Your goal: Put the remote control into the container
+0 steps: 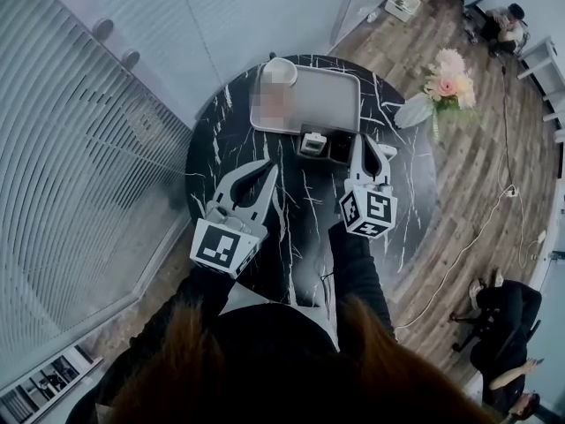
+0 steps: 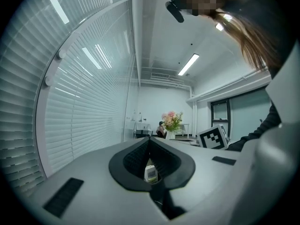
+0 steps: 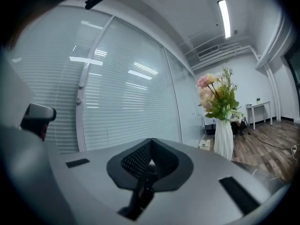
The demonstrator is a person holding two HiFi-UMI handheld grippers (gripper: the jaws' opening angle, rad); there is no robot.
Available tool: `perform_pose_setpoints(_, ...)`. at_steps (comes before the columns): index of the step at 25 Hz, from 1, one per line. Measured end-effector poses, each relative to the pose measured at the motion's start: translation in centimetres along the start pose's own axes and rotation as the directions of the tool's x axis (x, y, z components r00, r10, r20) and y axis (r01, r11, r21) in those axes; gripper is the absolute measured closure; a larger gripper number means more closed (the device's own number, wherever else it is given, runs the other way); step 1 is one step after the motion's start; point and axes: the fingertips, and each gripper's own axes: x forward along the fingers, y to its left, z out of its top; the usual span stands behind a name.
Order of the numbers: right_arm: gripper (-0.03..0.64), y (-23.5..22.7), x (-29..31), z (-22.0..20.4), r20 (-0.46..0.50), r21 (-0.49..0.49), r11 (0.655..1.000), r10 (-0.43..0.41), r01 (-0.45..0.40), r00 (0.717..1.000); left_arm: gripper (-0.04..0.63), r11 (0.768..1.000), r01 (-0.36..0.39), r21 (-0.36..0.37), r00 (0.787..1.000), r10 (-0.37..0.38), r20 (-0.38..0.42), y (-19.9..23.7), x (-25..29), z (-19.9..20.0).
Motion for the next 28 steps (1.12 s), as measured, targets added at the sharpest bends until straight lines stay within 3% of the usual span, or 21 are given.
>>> perform_pose_setpoints(6,0.6,0.3,-3.2,4.8,0.085,0.073,0.997,0.011,-0.018,0.996,0.598,1.0,0.007,0.007,1.0,-0.007,0.023,-0.9,-0.3,0.8)
perform_pose_setpoints(12,0.6,2.1,-6.6,7.5,0.105,-0.003,0.998,0.058,-0.058,0.993,0.598,1.0,0.018,0.009,0.999,-0.018,0.049,-2.4,-1.2,1.6)
perform_pose_setpoints(28,0.6,6.8,-15.8,7.0,0.061,-0.038,0.982,0.188,-0.186,0.98,0.598,0.999,0.03,0.02,0.998,-0.031,0.051,-6.6,-6.0,0.9)
